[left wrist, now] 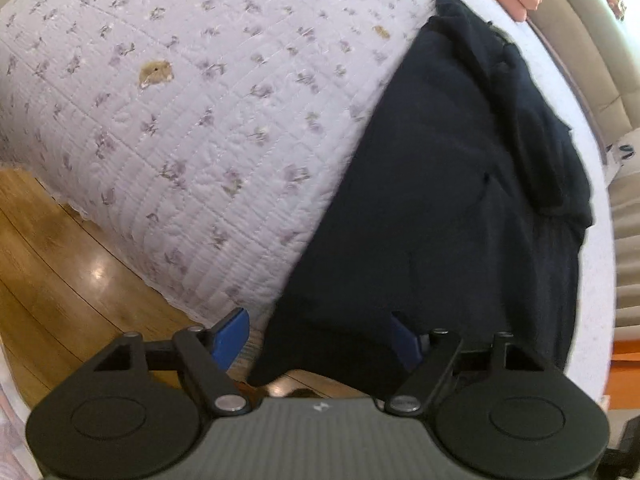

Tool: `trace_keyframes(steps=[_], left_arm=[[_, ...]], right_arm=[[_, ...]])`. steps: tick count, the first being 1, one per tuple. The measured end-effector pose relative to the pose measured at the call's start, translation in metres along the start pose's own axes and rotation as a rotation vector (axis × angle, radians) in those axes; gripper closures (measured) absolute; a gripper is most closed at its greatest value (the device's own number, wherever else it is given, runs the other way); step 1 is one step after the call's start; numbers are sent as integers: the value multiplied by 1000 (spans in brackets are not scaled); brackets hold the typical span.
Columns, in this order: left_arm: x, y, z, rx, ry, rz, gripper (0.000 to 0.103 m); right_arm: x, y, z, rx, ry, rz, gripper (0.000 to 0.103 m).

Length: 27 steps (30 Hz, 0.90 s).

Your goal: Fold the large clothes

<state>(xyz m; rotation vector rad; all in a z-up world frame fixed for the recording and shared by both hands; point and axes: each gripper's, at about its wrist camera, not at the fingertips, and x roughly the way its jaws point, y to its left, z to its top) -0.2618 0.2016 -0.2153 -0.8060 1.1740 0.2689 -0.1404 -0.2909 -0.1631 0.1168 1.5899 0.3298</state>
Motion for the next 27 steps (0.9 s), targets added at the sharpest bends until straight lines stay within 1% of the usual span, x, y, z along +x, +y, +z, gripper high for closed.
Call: trace_keyframes(steps=[1,3,4,5,8,9,10,11,12,13,14,15,16,18,20,24,27], left_arm=[[6,2,0,-4,4,-10,26],[19,11,1,-34,27,-74,26],[25,15,2,-50,46,-108,23],[30,17,3,-56,61,-122,22],[35,17,0,-35,72,-118,23],[35,16,-3,-25,72,-113,28],[34,15,-5,-16,68,-104,34],[32,14,-7,-9,63,-97,38],[28,15,-9,-5,56,-89,48],[25,10,-17,2,41,-82,60],[19,9,-22,11,19,-84,70],[10,10,-27,-3,-2,-109,90],[2,8,-29,-12,-18,-122,90],[-17,-3,-33,25,-44,-118,91],[-38,-18,-29,55,-71,-161,91],[-62,-51,-5,143,-115,-221,91],[-66,-77,20,179,-164,-281,91]], right_arm=[[3,-3,-1,11,12,6,25],[10,-3,3,37,35,27,25],[14,-3,4,46,42,40,25],[13,0,0,49,43,46,25],[17,-3,3,65,30,55,24],[17,-4,2,73,25,64,25],[18,-5,0,73,21,59,31],[18,-4,-1,59,22,48,55],[17,-2,-3,36,19,26,82],[15,-2,-4,23,25,31,92],[12,-6,-5,33,31,62,93],[6,-10,-6,56,27,90,94],[0,-13,-6,71,22,107,94],[-18,-19,-2,91,-7,136,94],[-41,-19,7,101,-57,171,94],[-75,-8,31,70,-160,211,94],[-90,5,57,32,-262,220,95]])
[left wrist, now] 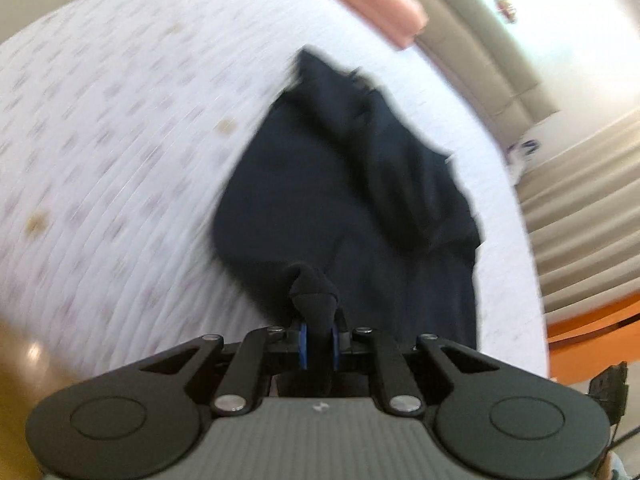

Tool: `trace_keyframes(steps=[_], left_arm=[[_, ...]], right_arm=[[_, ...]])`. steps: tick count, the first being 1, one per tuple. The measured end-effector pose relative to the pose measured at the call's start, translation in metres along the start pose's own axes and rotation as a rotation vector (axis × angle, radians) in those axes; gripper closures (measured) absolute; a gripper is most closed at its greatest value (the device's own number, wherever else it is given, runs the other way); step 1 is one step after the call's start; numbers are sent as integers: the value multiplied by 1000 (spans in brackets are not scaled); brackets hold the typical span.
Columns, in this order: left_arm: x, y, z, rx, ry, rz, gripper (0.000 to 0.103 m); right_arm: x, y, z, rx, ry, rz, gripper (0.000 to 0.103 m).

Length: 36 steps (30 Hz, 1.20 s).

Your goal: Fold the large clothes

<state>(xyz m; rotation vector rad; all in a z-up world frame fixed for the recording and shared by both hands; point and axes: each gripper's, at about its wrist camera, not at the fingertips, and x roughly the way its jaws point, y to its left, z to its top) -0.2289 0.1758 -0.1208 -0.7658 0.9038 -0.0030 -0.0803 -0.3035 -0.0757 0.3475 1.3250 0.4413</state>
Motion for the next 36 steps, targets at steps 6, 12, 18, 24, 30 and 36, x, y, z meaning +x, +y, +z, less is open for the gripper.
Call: trace_keyframes(steps=[6,12,18,24,30,36], left_arm=[[36,-15,80,-1,-141,29,89],[35,9,115,-65,-185,52,50],[63,9,125,157,-22,143,49],[113,-8,137,374,54,191,47],[148,-7,156,455,93,191,35],[173,2,177,450,158,94,46]], right_arm=[[8,9,77,11,-220,-93,87],[5,-6,87,81,-288,-181,29],[39,12,84,-55,-227,-258,29],[86,29,119,-228,-233,-280,27],[123,27,150,-285,-203,-340,27],[134,31,148,-301,-165,-342,76]])
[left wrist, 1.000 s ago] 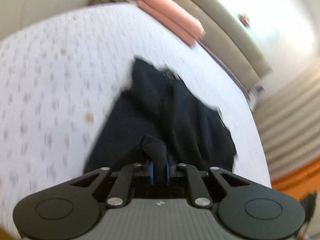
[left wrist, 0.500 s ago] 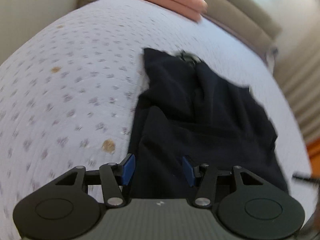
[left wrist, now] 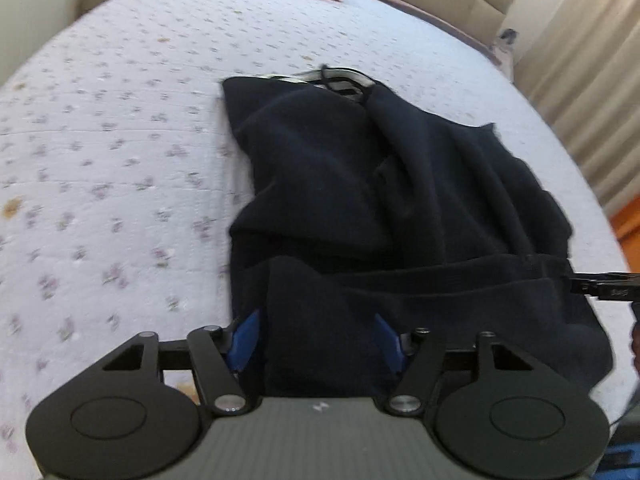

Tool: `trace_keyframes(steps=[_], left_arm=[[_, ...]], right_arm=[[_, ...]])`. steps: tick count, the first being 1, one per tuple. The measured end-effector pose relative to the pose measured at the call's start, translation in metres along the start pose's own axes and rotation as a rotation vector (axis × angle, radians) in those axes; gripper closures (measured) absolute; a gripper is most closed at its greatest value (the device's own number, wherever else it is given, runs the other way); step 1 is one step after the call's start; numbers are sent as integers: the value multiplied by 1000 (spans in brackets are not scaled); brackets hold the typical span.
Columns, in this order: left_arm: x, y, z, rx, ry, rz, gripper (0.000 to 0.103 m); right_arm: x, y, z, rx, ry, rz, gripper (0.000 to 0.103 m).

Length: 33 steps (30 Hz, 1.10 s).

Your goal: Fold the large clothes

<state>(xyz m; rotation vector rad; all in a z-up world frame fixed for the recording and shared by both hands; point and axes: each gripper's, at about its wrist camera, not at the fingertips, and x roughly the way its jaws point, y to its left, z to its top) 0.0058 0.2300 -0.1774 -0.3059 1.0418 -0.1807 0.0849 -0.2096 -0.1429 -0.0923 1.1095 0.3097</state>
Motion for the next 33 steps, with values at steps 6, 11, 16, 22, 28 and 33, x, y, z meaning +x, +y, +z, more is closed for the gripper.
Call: trace_keyframes(steps=[6,11,16,22,28,33], left_arm=[[-4,-3,0,88,2,20,94],[4,12,-2,14,41,-53,80],[11,19,-1,-43,54,-100,56],[-8,-14,-4,45,-12,31,98],[-93,-38,22,-57,-196,-24,98],[-119,-51,73,-28,-348,-22,98]], right_arm=[[-19,14,-5,-57,1,-43,89],[-7,5,-5,-5,31,-35,76],[5,2,-1,-7,18,-6,61],[-19,10,-8,-51,-52,-15,96],[-120,21,17,-141,-216,-42,97],[-155,8,68,-136,-357,-62,97]])
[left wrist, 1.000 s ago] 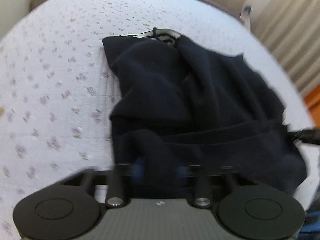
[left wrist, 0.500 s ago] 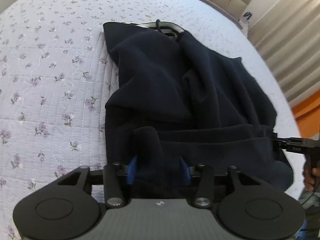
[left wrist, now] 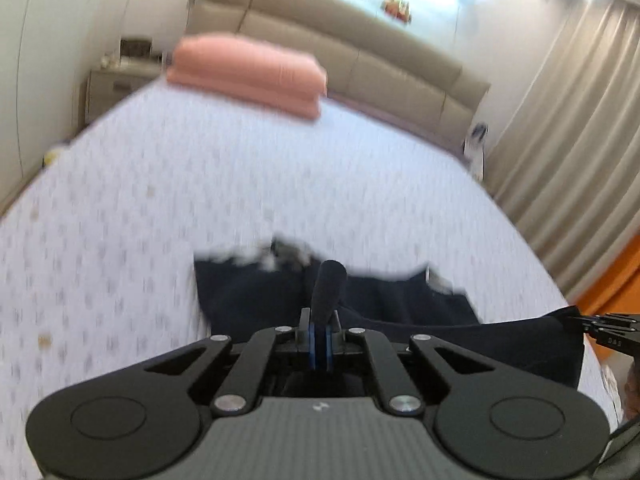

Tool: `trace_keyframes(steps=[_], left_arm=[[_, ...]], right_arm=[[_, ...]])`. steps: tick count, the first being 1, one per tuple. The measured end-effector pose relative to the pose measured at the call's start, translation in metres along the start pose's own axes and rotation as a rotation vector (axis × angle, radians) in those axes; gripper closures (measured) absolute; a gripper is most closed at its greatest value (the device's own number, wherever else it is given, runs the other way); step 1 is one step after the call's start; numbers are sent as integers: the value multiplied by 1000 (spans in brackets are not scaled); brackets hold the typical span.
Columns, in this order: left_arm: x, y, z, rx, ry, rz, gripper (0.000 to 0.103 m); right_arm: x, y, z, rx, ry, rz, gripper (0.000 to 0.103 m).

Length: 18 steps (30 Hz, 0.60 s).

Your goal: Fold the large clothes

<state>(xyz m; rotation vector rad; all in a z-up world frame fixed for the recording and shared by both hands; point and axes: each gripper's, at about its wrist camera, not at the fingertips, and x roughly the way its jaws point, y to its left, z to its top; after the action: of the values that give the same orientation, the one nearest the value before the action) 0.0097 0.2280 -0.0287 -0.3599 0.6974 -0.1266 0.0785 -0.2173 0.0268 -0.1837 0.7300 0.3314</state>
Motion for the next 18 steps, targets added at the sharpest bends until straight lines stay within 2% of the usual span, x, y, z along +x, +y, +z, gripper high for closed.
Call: trace_keyframes(steps=[4,6,8,10,11,12,14,15,16,17,18], left_arm=[[31,8,30,-34,-93,5,98],[61,13,43,-40,-140,49,97],[99,22,51,-74,-157,85,97],[149,27,50,-59,-120,191,94],[176,31,47,-61,-73,244,93],[200,37,41,-59,-15,287,89],[229,44,29,-43,77,383,88],[230,45,24,-30,77,400,85],[224,46,20,-26,64,405,82],[215,46,20,-25,48,415,79],[204,45,21,-19,34,427,76]], right_arm=[[33,-14,31,29,-98,-43,97],[64,-15,40,42,-130,-71,97],[106,-13,43,59,-142,-139,97],[160,-16,39,85,-82,-179,96],[187,-16,35,90,-35,-216,91],[214,-16,30,90,37,-226,91],[258,-19,19,85,201,-210,91],[264,-22,16,88,229,-209,91],[260,-25,14,90,229,-197,88],[251,-28,16,91,213,-183,70],[239,-29,18,80,194,-180,47]])
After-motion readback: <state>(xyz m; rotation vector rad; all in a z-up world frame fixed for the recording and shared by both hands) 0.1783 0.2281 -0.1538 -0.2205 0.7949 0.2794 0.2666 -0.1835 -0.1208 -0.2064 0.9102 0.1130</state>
